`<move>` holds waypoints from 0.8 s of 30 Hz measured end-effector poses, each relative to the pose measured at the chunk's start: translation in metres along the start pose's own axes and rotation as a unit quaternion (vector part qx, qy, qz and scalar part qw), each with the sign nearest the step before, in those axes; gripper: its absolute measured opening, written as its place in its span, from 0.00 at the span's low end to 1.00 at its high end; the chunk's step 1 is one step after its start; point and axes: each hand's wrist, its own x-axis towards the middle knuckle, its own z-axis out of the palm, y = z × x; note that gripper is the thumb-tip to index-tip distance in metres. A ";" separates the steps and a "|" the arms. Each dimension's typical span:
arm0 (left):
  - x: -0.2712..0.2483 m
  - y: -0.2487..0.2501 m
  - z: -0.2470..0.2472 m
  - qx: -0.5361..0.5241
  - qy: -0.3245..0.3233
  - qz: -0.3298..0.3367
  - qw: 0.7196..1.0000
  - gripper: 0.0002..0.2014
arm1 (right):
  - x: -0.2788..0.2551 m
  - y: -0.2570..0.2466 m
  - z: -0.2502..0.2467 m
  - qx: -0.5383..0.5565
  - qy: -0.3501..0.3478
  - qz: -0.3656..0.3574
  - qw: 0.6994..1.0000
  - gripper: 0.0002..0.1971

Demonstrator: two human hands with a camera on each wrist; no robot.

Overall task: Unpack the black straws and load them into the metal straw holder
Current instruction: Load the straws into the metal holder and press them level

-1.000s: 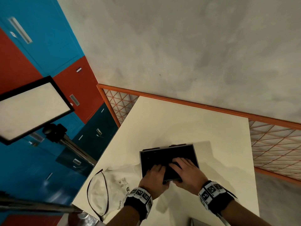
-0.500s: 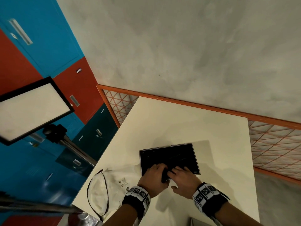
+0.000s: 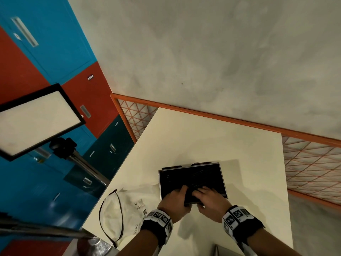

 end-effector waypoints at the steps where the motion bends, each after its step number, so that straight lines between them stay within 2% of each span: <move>1: 0.000 0.000 0.000 0.004 0.005 0.002 1.000 0.23 | -0.001 -0.001 -0.001 -0.002 -0.008 0.000 1.000 0.20; 7: -0.004 -0.005 0.008 0.053 0.032 0.043 0.997 0.22 | 0.003 -0.007 -0.006 0.007 -0.059 0.025 0.998 0.24; 11: -0.004 -0.005 0.008 0.066 0.026 0.027 0.997 0.21 | 0.004 -0.007 -0.009 0.015 -0.084 0.040 0.996 0.25; 21: 0.000 -0.001 0.005 0.095 -0.024 -0.017 0.995 0.18 | -0.003 -0.001 -0.014 0.079 -0.048 0.049 0.995 0.27; 24: 0.001 -0.001 0.005 0.082 -0.019 -0.023 0.996 0.18 | -0.002 -0.004 -0.017 0.085 -0.045 0.050 0.994 0.27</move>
